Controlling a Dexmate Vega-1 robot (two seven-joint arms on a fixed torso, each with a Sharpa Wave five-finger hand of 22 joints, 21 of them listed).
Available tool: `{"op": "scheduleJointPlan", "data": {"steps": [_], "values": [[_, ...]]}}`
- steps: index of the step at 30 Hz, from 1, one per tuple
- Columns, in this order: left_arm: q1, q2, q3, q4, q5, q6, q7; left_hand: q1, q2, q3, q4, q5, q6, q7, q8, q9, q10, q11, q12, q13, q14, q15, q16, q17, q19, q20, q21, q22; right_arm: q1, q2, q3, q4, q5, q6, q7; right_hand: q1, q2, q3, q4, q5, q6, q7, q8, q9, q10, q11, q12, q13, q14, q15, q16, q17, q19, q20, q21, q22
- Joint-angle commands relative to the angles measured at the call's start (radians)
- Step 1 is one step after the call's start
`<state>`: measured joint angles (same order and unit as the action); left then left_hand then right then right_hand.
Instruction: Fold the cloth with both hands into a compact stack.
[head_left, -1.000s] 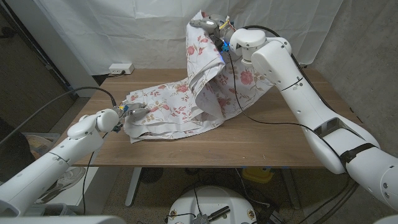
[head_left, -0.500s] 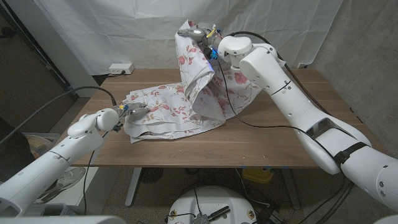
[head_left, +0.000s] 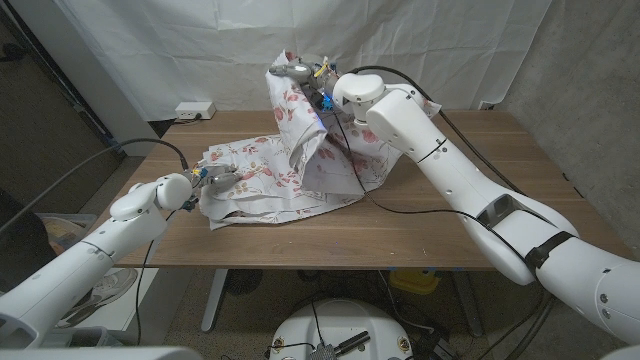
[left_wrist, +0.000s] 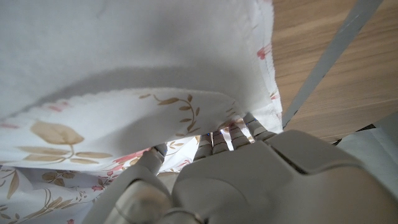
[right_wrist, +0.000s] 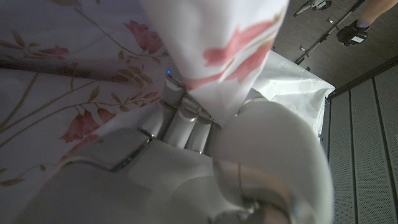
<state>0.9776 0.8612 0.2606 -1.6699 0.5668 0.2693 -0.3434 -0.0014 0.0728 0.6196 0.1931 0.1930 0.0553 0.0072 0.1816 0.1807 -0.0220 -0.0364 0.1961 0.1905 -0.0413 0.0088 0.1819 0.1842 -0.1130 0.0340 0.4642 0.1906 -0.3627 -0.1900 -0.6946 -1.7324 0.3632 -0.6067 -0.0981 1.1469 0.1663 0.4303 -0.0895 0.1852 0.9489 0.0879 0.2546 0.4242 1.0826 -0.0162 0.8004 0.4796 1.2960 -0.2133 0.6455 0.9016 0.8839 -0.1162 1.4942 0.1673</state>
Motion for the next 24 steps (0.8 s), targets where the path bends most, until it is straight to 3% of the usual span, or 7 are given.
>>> {"op": "scheduleJointPlan", "data": {"steps": [1, 7, 24], "values": [[-0.012, -0.002, 0.009, 0.016, -0.002, -0.011, -0.005, 0.001, 0.104, -0.007, 0.0, 0.006, 0.007, -0.003, 0.004, 0.001, 0.003, -0.002, 0.005, 0.0, 0.001, -0.006, 0.009, 0.001, -0.002, -0.008, 0.001, 0.003, -0.04, 0.098, -0.01, 0.113, 0.006, 0.062, -0.048, 0.006, 0.011, 0.009, 0.01, 0.004, 0.03, 0.036, -0.007, 0.001, 0.001, 0.015, -0.01, -0.014, 0.007, 0.002, -0.016, -0.025, 0.013, -0.089, -0.012, 0.0], [-0.024, -0.004, 0.018, 0.029, 0.0, -0.017, -0.009, 0.001, 0.104, -0.007, 0.0, 0.006, 0.006, -0.003, 0.004, 0.001, 0.003, -0.003, 0.005, 0.0, 0.001, -0.006, 0.009, 0.001, -0.002, -0.009, 0.001, 0.003, -0.048, 0.147, -0.004, 0.181, 0.018, 0.082, -0.07, 0.004, 0.012, 0.016, 0.015, 0.005, 0.028, 0.038, -0.01, -0.001, 0.002, 0.017, -0.019, -0.031, 0.009, 0.004, -0.029, -0.042, 0.017, -0.087, -0.023, -0.001], [-0.062, -0.021, 0.041, 0.074, 0.003, -0.042, -0.007, 0.001, 0.105, -0.008, 0.0, 0.007, 0.005, -0.003, 0.004, 0.001, 0.002, -0.002, 0.005, 0.0, 0.0, -0.005, 0.009, 0.001, -0.003, -0.01, 0.0, 0.003, -0.059, 0.214, -0.033, 0.27, 0.034, 0.09, -0.06, 0.0, 0.009, 0.035, 0.025, 0.005, 0.027, 0.045, -0.018, -0.008, 0.007, 0.023, -0.033, -0.062, 0.013, 0.007, -0.049, -0.065, 0.027, -0.081, -0.052, -0.002]]}}
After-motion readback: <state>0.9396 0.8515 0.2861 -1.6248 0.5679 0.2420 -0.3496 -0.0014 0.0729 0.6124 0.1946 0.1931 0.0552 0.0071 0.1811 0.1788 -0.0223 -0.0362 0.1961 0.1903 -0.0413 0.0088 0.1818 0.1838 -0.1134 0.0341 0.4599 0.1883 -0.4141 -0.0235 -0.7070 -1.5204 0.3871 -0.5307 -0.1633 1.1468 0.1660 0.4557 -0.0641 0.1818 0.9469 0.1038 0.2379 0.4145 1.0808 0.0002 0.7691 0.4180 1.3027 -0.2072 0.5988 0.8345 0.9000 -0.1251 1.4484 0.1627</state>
